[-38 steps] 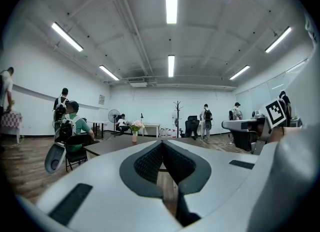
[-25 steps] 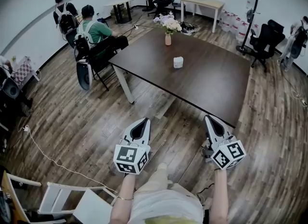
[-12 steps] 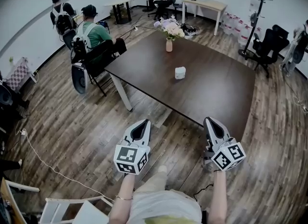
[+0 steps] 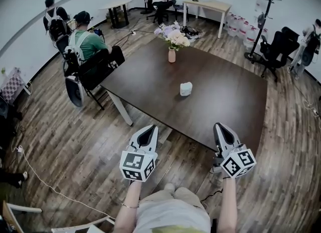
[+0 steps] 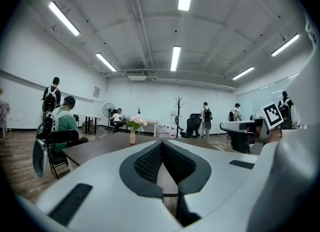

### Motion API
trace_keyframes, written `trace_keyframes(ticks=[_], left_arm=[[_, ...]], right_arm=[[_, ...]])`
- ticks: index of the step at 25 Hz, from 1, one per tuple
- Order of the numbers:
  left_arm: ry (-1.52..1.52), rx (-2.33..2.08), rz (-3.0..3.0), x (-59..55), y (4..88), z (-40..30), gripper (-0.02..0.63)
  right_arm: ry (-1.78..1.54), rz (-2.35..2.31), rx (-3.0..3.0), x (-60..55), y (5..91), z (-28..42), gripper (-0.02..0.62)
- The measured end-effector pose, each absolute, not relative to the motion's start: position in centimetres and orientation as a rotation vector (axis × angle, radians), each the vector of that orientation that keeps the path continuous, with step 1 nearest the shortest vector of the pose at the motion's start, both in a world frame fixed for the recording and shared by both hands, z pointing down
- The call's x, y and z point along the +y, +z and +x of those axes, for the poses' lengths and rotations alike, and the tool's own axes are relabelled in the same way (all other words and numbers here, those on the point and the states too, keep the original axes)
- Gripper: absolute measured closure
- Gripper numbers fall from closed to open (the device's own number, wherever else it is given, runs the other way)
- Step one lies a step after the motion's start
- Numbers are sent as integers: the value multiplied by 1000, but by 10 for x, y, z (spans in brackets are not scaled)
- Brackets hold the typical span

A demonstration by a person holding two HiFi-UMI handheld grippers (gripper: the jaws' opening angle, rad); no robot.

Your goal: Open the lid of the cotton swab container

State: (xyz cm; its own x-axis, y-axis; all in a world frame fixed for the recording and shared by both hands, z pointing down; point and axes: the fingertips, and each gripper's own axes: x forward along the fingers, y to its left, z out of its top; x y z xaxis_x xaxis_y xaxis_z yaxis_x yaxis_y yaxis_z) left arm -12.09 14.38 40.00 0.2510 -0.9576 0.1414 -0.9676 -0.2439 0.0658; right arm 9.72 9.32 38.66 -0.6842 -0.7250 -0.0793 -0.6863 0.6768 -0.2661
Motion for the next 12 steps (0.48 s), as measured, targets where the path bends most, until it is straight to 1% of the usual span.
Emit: trace_keyframes(ticks=[12], left_arm=[[118, -1778, 2340, 72, 423, -136, 583]], right_arm=[[-410, -1288, 2660, 16, 407, 89, 574]])
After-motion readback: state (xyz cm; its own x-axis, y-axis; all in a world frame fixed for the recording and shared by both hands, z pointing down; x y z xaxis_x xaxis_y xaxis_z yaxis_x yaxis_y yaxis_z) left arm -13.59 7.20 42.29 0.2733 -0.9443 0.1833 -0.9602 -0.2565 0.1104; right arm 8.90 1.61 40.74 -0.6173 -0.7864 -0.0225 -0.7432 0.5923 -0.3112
